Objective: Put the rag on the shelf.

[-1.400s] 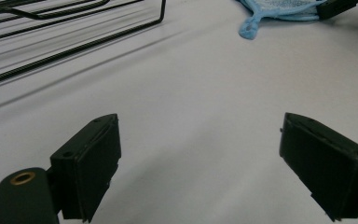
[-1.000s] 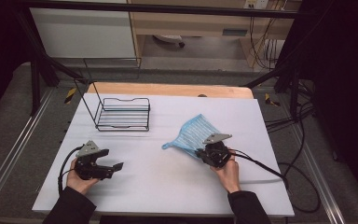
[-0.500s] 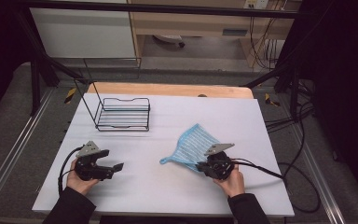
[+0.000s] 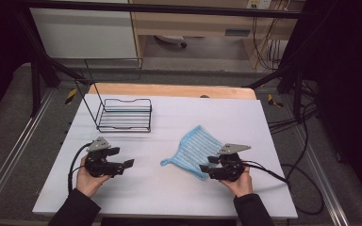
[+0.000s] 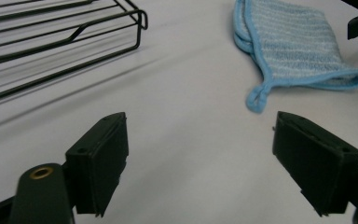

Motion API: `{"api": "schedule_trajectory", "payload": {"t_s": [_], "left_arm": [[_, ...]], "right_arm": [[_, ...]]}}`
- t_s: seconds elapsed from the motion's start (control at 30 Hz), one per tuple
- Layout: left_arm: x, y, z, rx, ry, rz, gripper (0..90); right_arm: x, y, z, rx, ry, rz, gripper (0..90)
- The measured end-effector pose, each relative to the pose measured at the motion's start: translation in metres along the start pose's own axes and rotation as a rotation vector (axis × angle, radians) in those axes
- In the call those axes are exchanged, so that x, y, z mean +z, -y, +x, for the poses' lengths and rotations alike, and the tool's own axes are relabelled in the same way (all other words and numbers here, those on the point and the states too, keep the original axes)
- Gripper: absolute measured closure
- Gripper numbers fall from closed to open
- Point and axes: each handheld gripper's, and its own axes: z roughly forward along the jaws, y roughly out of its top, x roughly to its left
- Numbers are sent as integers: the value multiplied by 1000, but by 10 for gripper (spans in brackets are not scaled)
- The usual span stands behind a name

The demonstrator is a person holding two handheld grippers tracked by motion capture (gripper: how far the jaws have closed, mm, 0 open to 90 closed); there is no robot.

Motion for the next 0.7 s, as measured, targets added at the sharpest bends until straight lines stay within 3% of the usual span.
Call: {"api": "schedule_trajectory", "payload": {"t_s": [0.1,0.13,0.33,0.43,0.53,0.7], "left_arm": [[13,-13,-11,18,7,17,224],[19,-18,-16,22,12,23,224],[63,-39,-46,55,32,77,307],[85,-46,-59,70,41,107,360],[106,-48,-71,59,52,127,394],[130,-44,-79,52,48,173,461]], "right_arm": [[-4,4,-13,42,76,-28,378],[-4,4,-13,42,76,-28,378],[-5,10,-32,110,177,-44,371],[-3,11,-36,124,208,-38,382],[-1,12,-37,131,218,-33,386],[3,14,-37,129,229,-25,389]]}}
